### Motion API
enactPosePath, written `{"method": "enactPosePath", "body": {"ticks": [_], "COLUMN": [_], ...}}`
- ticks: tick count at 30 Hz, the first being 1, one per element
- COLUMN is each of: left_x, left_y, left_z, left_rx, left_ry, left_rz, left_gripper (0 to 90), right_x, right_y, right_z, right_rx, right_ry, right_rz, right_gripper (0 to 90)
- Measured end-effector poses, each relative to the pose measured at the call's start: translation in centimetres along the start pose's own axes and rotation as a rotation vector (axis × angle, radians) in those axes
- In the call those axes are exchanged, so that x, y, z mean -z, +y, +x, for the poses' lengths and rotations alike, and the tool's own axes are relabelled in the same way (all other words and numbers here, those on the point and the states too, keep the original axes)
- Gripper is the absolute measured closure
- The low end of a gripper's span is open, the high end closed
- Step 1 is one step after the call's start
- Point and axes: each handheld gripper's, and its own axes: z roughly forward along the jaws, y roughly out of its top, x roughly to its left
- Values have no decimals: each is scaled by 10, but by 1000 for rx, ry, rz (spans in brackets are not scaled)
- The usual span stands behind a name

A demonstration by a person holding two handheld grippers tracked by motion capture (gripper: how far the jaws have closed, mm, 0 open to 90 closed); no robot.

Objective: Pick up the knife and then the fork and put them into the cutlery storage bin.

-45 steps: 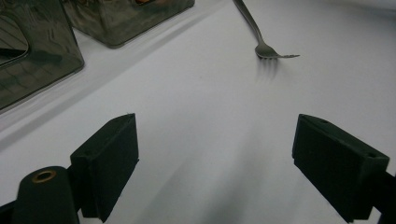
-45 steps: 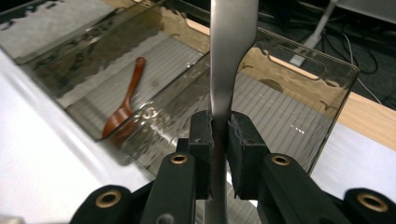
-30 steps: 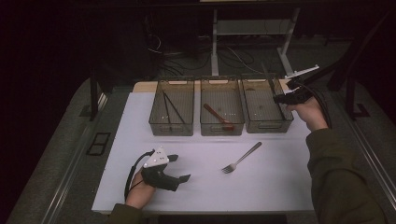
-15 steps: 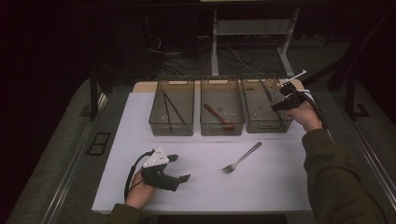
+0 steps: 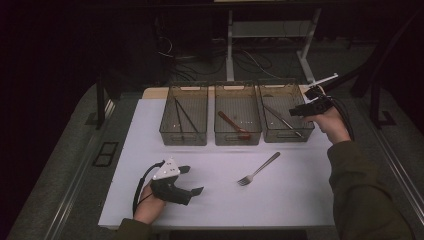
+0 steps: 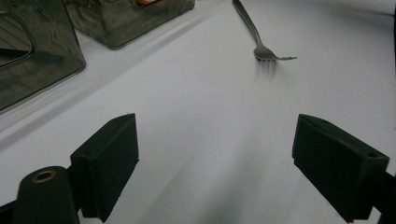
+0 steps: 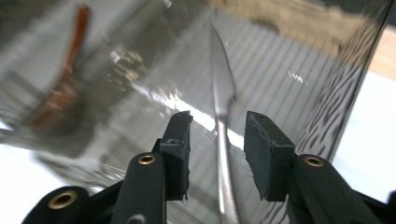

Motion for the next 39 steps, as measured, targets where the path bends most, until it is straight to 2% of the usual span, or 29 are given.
{"method": "enactPosePath", "body": {"ticks": [5,9,13,17,21,25,30,34,39], "left_x": [-1,-1,-1,-1,-1,-2,-1,-1,-2], "left_y": [0,0,0,0,0,0,-1,-1,-1], "left_z": [-1,-1,-1,-1,-1,-1,-1,-1,-1], "left_rx": [-1,-2,0,2,1,0,1,1,-1], "left_ry": [1,2,3,3,3,3,3,2,1], "left_rz": [1,1,2,3,4,7,4,4,6], "left_gripper": [136,135,136,136,135,135,136,136,136], "right_x": [29,42,44,35,16,-7,-30,-40,-43], "right_y": [-13,-27,-44,-60,-69,-71,-71,-74,-77], "right_z": [16,33,50,64,72,80,85,88,89], "right_rx": [35,76,135,165,175,188,201,213,227], "right_ry": [46,81,106,135,154,146,144,143,138], "right_rz": [-102,-110,-96,-65,-21,41,87,123,162], "right_gripper": [601,710,792,853,886,887,887,887,887]}}
